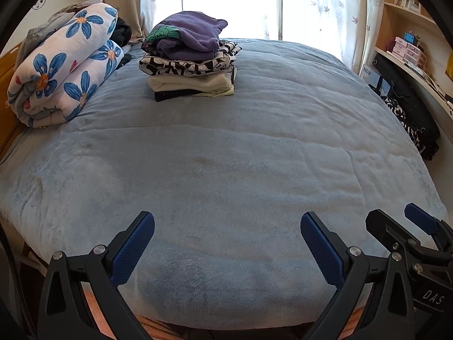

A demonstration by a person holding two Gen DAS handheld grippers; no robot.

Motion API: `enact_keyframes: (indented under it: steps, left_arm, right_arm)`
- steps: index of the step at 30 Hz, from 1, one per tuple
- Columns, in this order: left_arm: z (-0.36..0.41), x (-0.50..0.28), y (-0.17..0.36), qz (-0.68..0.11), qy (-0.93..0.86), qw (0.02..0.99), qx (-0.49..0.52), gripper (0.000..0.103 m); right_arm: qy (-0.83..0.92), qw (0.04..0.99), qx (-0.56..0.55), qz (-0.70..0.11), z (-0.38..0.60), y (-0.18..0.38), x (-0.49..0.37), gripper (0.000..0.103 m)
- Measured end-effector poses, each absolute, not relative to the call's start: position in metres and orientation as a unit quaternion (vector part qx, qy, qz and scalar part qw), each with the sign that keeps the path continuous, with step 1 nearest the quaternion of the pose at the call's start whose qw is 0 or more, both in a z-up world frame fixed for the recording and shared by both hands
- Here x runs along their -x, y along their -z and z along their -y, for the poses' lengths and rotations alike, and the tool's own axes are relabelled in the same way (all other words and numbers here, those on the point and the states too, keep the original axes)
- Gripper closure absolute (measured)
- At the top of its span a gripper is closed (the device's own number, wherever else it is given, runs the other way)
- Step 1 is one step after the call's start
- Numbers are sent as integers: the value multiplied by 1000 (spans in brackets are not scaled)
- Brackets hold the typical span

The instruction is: Fold large clothes

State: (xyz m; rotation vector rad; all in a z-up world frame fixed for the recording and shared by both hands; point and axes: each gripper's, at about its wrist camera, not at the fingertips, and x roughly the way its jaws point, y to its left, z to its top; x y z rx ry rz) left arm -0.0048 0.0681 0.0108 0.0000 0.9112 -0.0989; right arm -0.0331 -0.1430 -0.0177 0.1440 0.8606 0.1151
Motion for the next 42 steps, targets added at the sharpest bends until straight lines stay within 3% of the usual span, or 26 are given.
enact_keyframes:
  steps: [42]
  left_arm:
    - [-66,15,-13,-439,38,898,-4,1]
  right_arm:
    - [-53,905,-73,-417,146,18,40,0]
